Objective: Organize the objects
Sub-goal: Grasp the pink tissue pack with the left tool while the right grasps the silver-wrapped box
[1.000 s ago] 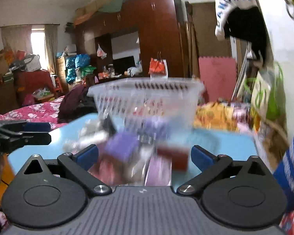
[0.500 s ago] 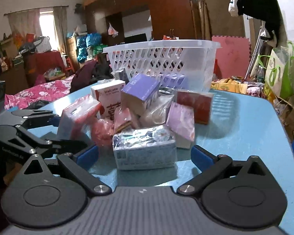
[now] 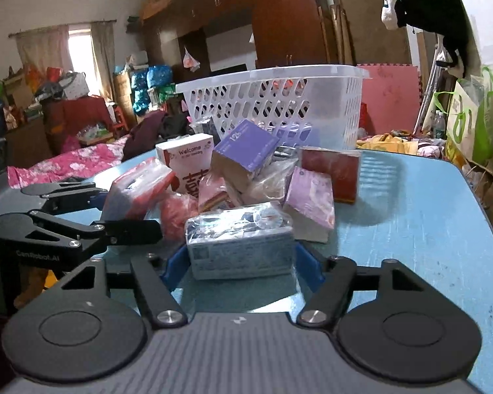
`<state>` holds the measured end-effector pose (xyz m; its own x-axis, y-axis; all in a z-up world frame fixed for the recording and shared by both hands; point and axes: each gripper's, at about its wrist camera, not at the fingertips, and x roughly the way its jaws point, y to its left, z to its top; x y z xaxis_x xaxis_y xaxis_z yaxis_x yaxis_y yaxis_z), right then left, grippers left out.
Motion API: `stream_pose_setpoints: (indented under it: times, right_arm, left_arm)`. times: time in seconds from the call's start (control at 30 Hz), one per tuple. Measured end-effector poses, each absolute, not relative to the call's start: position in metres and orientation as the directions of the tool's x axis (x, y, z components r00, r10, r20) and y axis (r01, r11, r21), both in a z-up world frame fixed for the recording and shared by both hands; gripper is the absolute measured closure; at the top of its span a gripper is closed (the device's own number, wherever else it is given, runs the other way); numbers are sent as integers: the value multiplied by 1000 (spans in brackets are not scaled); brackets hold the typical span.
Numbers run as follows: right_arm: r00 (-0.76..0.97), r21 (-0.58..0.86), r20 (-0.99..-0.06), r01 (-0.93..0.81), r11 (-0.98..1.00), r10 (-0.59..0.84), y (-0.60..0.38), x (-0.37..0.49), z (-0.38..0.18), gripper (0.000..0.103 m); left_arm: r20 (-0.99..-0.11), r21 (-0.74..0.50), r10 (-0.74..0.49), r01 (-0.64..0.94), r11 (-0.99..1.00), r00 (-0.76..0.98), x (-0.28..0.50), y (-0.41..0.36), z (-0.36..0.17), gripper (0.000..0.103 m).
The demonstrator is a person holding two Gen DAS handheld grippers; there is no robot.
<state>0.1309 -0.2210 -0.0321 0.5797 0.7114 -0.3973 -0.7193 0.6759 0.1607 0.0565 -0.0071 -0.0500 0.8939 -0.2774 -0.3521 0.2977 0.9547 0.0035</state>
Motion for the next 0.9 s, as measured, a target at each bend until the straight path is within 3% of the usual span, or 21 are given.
stream_pose_setpoints:
  times: [0.6, 0.9]
  right_arm:
    - [625, 154, -327, -705, 692, 709, -222, 129, -13, 32]
    - [694, 14, -238, -697, 717, 679, -185, 172, 77, 32]
  left_arm:
    - [-279, -170, -300, 260, 950, 912, 59, 42, -23, 39]
    - [-227, -219, -279, 230, 948, 933, 111, 63, 57, 39]
